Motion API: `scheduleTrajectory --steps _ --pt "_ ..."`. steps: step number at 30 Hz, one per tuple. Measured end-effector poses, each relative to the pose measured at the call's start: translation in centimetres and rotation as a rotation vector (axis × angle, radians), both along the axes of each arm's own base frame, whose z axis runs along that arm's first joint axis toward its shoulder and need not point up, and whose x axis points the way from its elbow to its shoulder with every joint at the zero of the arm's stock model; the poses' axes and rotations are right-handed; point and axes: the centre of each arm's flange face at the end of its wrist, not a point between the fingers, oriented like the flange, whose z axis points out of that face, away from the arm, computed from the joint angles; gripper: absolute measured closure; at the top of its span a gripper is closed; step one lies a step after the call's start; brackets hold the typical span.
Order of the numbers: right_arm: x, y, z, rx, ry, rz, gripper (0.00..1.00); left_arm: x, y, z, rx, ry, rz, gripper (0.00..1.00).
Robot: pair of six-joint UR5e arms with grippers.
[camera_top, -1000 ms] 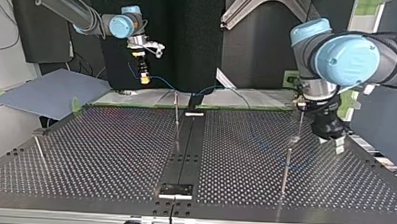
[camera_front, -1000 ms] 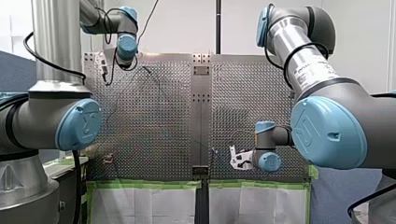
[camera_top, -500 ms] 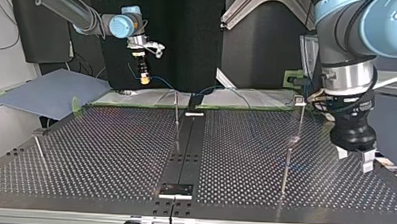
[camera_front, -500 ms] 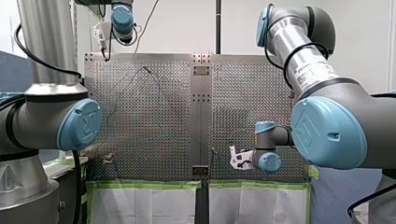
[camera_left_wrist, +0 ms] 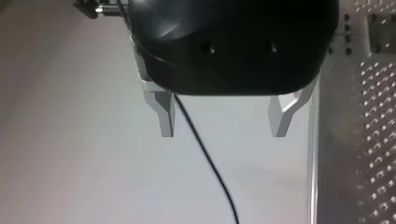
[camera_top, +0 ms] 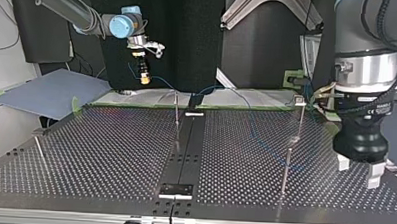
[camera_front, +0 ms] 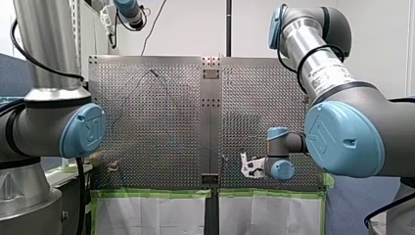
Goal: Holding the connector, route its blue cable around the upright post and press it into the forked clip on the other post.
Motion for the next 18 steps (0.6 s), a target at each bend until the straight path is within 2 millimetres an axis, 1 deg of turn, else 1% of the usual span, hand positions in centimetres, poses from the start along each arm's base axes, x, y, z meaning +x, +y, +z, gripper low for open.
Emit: scheduleTrajectory --steps 4,8,15,18 --pt "0.0 0.0 0.0 0.002 0.001 0.000 0.56 1.0 -0.4 -0.1 0.008 0.031 -0.031 0.00" --pt "0.0 0.0 0.0 0.004 0.002 0.000 0.56 1.8 -0.7 -1.0 0.015 0.077 -0.061 0.00" --pt "0.0 0.1 -0.1 0.006 0.003 0.000 0.56 1.5 -0.9 -3.7 0.027 0.181 -0.077 0.00" --pt "0.0 0.1 -0.1 0.006 0.002 0.000 0.56 1.2 -0.8 -4.5 0.031 0.219 -0.066 0.00"
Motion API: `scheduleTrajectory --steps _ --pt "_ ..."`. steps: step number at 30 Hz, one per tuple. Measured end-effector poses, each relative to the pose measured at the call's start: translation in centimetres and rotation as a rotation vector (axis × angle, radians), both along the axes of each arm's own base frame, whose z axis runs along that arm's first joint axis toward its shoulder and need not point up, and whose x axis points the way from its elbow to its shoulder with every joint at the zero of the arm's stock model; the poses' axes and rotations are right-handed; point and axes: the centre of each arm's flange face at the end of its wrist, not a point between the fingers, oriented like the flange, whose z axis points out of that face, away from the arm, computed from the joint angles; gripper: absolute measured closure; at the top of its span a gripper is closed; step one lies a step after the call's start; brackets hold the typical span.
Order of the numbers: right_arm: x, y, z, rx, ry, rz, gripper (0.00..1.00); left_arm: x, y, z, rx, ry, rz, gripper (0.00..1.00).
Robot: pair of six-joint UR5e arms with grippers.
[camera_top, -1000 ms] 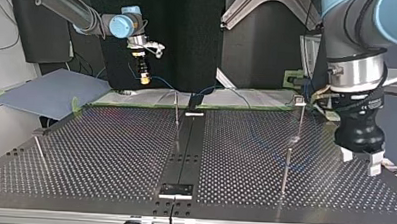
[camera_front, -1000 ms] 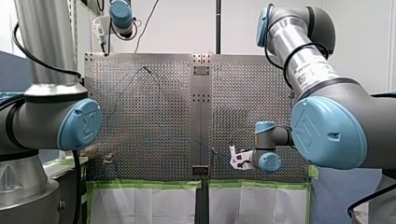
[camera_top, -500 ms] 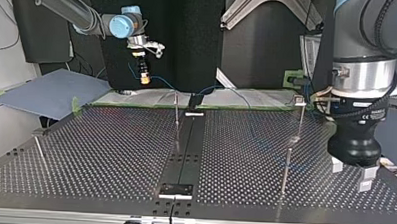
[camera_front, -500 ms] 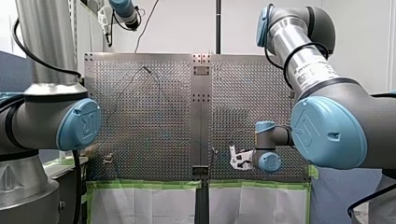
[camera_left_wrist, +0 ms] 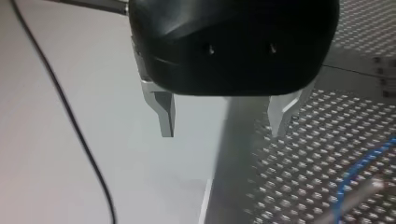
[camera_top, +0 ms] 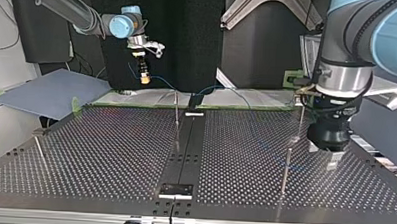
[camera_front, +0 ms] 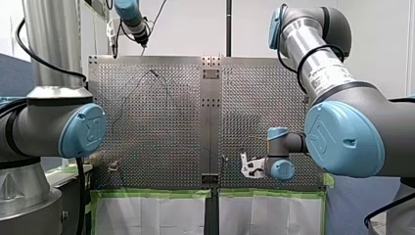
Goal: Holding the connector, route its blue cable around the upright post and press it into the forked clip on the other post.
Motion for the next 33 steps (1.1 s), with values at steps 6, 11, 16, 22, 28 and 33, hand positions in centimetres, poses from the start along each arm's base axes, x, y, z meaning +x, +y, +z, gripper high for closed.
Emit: scheduleTrajectory --steps 6,11,16,22,28,33 --pt "0.0 0.0 0.0 -0.002 -0.001 0.000 0.56 -0.6 0.5 -1.0 0.015 0.067 0.038 0.00" --pt "0.0 0.0 0.0 -0.003 -0.002 0.000 0.56 -1.1 0.9 -1.4 0.027 0.115 0.058 0.00" --pt "0.0 0.0 0.0 -0.001 0.000 0.000 0.56 -1.6 1.0 -1.7 0.034 0.159 0.062 0.00" --pt "0.0 0.0 0.0 0.000 0.000 0.000 0.56 -2.1 1.1 -2.0 0.040 0.199 0.064 0.00" --pt "0.0 0.0 0.0 0.001 0.001 0.000 0.56 -1.8 1.4 -2.0 0.038 0.193 0.071 0.00" --pt "0.0 0.0 0.0 0.002 0.001 0.000 0.56 -1.6 1.8 -2.0 0.037 0.188 0.083 0.00"
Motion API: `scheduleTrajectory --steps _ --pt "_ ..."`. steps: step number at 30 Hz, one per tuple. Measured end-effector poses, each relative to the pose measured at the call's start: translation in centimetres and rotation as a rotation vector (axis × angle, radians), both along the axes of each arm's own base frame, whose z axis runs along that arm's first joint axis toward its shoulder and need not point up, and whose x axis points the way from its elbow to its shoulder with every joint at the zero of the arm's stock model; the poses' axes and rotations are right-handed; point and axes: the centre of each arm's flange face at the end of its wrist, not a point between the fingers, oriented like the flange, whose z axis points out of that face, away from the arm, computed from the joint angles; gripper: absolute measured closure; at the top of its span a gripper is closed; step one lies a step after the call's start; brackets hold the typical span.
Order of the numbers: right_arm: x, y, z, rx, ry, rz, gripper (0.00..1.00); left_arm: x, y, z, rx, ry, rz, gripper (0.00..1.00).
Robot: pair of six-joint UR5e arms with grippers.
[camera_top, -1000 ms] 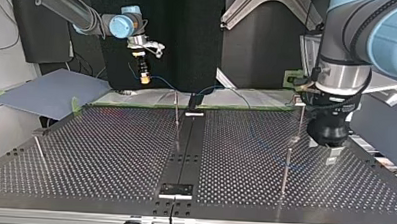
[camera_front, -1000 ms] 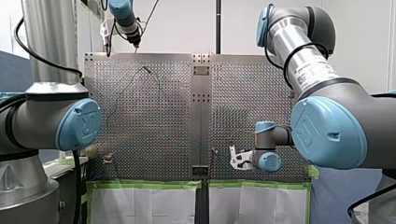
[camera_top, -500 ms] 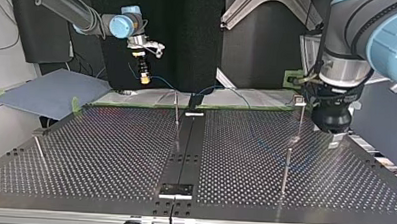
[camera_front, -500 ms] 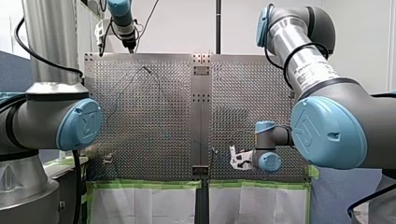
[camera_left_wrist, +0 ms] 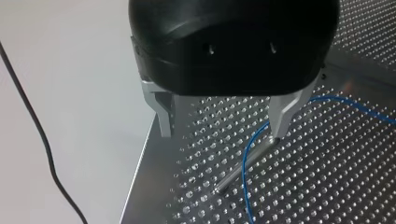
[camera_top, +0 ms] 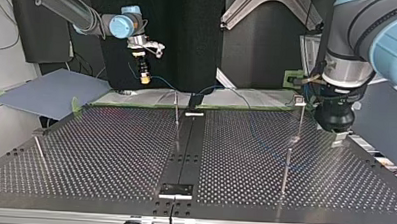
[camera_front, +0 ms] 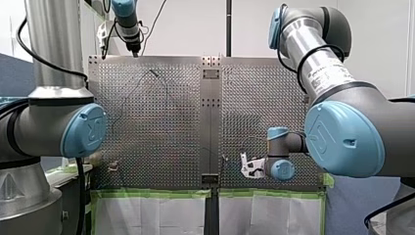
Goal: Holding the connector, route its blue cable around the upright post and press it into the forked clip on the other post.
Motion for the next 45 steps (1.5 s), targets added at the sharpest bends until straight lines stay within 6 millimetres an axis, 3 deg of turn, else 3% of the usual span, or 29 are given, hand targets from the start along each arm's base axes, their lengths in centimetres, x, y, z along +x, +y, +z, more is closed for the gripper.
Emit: scheduleTrajectory --steps 24,45 --pt "0.3 0.2 0.0 0.005 0.009 0.007 0.56 -0.2 0.8 -0.2 0.007 0.029 0.039 0.00" --pt "0.3 0.3 0.0 0.007 0.012 0.008 0.56 0.3 -0.5 0.0 -0.031 -0.006 -0.072 0.00"
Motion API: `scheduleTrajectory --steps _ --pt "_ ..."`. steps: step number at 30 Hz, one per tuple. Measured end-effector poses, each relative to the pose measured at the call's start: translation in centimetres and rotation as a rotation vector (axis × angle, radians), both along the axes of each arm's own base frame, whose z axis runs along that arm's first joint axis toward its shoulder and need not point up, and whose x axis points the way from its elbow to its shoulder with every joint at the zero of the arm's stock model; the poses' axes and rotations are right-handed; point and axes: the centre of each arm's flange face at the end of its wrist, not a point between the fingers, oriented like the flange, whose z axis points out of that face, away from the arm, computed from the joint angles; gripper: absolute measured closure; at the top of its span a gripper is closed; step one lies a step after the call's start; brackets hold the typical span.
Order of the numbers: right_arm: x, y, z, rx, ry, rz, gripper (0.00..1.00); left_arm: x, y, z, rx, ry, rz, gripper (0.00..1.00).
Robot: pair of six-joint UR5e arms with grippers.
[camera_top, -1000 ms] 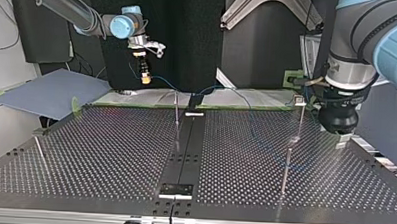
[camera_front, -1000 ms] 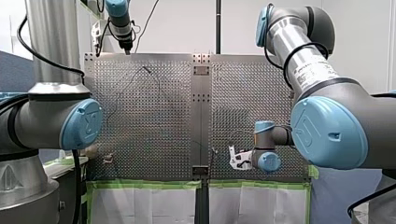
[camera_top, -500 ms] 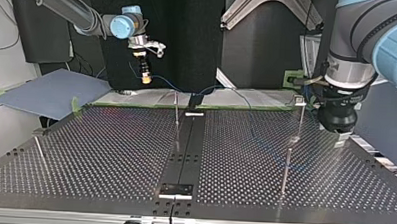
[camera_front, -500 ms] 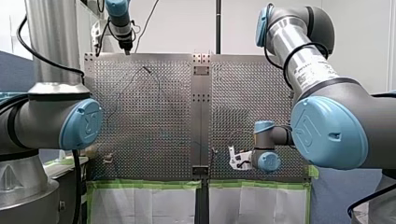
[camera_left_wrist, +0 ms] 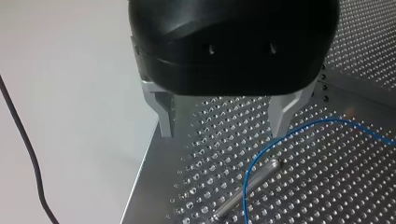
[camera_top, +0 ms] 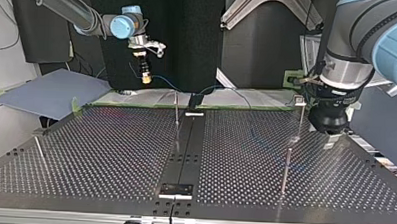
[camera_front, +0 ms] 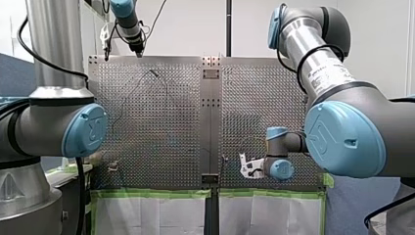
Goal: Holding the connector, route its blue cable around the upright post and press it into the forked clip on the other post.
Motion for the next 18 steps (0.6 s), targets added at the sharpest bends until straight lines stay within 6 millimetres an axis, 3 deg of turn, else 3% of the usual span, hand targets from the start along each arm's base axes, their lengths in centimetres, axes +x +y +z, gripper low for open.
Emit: scheduleTrajectory --steps 18 --pt "0.08 0.01 0.08 -0.002 0.000 0.001 0.56 -0.08 -0.54 0.18 -0.003 -0.015 -0.026 0.00"
